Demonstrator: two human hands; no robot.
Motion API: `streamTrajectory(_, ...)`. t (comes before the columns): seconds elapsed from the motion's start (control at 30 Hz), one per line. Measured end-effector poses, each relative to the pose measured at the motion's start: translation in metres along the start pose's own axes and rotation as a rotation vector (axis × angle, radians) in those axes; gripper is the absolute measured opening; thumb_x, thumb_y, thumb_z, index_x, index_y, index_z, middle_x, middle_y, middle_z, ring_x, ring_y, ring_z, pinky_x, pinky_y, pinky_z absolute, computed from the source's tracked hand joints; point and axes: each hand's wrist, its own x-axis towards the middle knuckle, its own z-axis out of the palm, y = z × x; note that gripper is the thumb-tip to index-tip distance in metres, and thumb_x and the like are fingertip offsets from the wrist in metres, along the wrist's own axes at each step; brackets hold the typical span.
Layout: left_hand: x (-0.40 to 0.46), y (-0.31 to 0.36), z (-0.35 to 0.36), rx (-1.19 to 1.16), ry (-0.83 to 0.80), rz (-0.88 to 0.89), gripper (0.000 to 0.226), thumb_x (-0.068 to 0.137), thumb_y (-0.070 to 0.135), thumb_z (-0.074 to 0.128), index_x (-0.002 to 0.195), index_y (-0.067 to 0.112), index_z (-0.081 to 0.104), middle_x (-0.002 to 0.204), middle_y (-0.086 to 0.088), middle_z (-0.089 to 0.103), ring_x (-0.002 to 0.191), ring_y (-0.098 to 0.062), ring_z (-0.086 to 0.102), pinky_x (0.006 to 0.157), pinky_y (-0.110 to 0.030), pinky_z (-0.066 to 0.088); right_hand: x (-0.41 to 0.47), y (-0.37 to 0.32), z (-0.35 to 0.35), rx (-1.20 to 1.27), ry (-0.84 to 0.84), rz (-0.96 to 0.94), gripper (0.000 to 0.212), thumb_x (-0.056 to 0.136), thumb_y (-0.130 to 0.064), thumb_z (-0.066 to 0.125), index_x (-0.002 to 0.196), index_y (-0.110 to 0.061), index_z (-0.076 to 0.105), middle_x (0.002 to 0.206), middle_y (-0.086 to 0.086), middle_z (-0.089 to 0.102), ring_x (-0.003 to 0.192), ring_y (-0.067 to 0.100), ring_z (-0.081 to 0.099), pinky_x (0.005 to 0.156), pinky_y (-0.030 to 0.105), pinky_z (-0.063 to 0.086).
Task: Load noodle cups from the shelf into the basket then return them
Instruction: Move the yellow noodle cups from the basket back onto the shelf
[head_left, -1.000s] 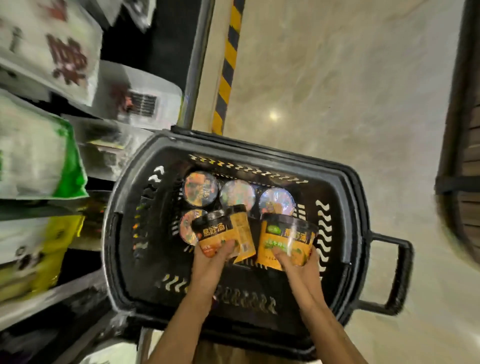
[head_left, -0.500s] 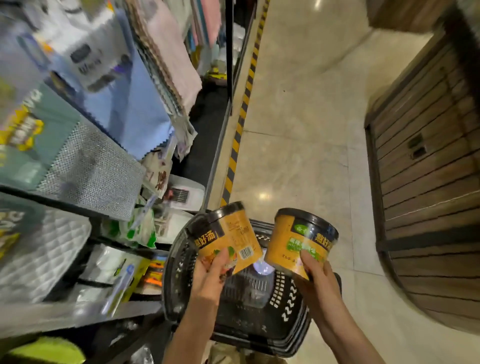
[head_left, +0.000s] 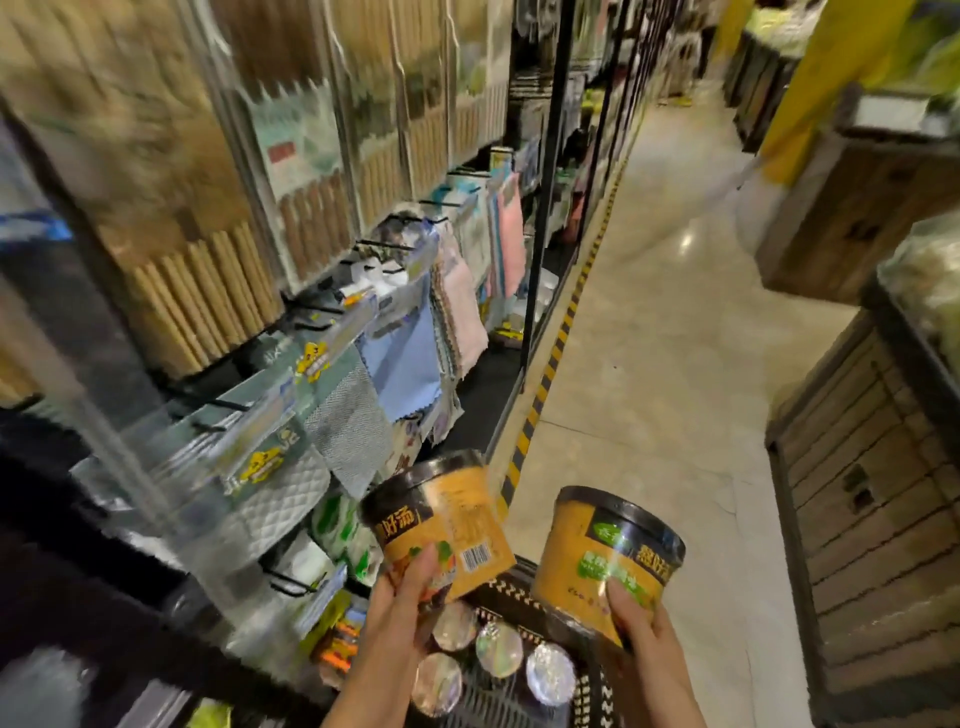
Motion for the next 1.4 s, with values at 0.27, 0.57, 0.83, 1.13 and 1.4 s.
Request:
streamTrajectory(0.27, -0.111, -0.019, -0.02, -0.249, 0.278, 0.248, 0.04, 0.076, 0.026, 0.062, 0.114, 0.014, 0.056, 0.102, -0.011, 0.068, 0.095, -0.028, 0.063, 0.078, -0.038, 0.048, -0.058, -0.009, -0.014, -0.066, -0.253, 0.05, 0.039, 0.084, -0.003, 0.062, 0.12, -0.003, 0.048, 0.099, 0.013, 0.063, 0.075, 0.02, 0.063, 0.051, 0.024, 0.052)
streamTrajectory(0.57, -0.249, -0.041, -0.071, -0.411, 0.602, 0.49, 0.033, 0.083, 0.021, 0.058, 0.114, 0.01, 0.055, 0.093, -0.006, 0.067, 0.084, -0.024, 0.062, 0.081, -0.038, 0.046, -0.146, 0.018, 0.009, -0.189, -0.602, 0.183, 0.058, 0.078, -0.021, 0.073, 0.128, -0.01, 0.045, 0.112, 0.012, 0.059, 0.092, 0.025, 0.059, 0.078, 0.038, 0.048)
streamTrajectory(0.83, -0.364, -0.057, -0.141, -0.458, 0.732, 0.676, 0.039, 0.074, 0.027, 0.06, 0.111, 0.015, 0.056, 0.098, -0.007, 0.072, 0.093, -0.026, 0.065, 0.091, -0.042, 0.043, -0.271, 0.048, 0.027, -0.421, -0.872, 0.018, 0.041, 0.084, 0.009, 0.057, 0.125, 0.01, 0.05, 0.122, 0.032, 0.052, 0.092, 0.029, 0.049, 0.073, 0.02, 0.036)
streamTrajectory(1.13, -0.471, -0.061, -0.245, -0.524, 0.902, 0.783, 0.026, 0.08, 0.017, 0.057, 0.105, 0.012, 0.054, 0.087, -0.006, 0.068, 0.082, -0.025, 0.061, 0.092, -0.044, 0.041, -0.381, 0.126, 0.081, -0.454, -1.104, 0.259, 0.045, 0.084, -0.005, 0.064, 0.125, -0.009, 0.047, 0.113, 0.014, 0.058, 0.08, 0.019, 0.056, 0.075, 0.032, 0.044)
streamTrajectory(1.4, -0.554, -0.019, -0.322, -0.227, 0.899, 0.903, 0.042, 0.067, 0.041, 0.054, 0.106, 0.025, 0.053, 0.1, 0.002, 0.067, 0.092, -0.013, 0.062, 0.084, -0.032, 0.044, -0.472, 0.191, 0.128, -0.487, -1.292, 0.113, 0.093, 0.045, -0.041, 0.084, 0.127, -0.024, 0.044, 0.118, 0.001, 0.062, 0.112, 0.024, 0.057, 0.103, 0.047, 0.041)
